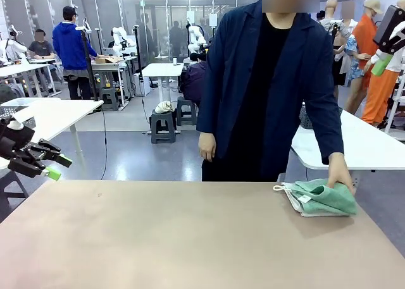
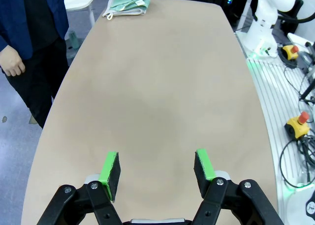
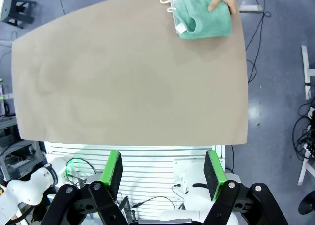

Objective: Fold the towels and place them in the basket.
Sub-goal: Stack the folded Towel with hook on the right side of the table.

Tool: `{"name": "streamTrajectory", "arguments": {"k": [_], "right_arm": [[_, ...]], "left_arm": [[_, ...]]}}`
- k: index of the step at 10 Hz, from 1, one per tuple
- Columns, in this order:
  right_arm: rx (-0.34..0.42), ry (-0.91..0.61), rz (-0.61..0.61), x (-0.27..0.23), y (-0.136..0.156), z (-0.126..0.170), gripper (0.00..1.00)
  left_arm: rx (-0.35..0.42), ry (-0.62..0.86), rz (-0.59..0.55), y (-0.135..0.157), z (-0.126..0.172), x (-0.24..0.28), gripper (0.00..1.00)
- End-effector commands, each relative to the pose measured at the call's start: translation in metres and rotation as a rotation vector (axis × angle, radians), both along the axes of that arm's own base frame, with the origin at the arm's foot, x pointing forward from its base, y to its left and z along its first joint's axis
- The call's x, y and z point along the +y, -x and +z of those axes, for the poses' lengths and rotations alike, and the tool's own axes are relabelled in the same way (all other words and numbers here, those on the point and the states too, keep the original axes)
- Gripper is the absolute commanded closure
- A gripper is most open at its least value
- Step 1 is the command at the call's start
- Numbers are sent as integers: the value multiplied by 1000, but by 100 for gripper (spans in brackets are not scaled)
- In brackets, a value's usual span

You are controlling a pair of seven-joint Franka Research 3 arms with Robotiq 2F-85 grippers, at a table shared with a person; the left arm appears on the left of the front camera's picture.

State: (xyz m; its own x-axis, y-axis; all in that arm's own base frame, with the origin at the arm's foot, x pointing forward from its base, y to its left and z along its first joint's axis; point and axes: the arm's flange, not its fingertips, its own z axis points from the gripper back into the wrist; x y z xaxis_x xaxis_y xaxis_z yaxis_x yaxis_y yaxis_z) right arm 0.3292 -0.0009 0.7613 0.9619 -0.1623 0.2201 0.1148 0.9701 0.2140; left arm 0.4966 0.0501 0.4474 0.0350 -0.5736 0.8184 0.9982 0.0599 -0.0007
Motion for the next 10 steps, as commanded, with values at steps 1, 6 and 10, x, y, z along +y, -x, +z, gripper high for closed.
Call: {"name": "streamTrajectory", "arguments": {"k": [1, 6, 10], "right_arm": [[-4, -14, 11, -1, 1, -1, 16], [-4, -14, 11, -1, 1, -1, 16], [-4, -14, 11, -1, 1, -1, 16]], "left_arm": [[-3, 0, -2, 0, 2, 0, 23], [-3, 0, -2, 0, 2, 0, 23], [-3, 0, -2, 0, 2, 0, 23]]}}
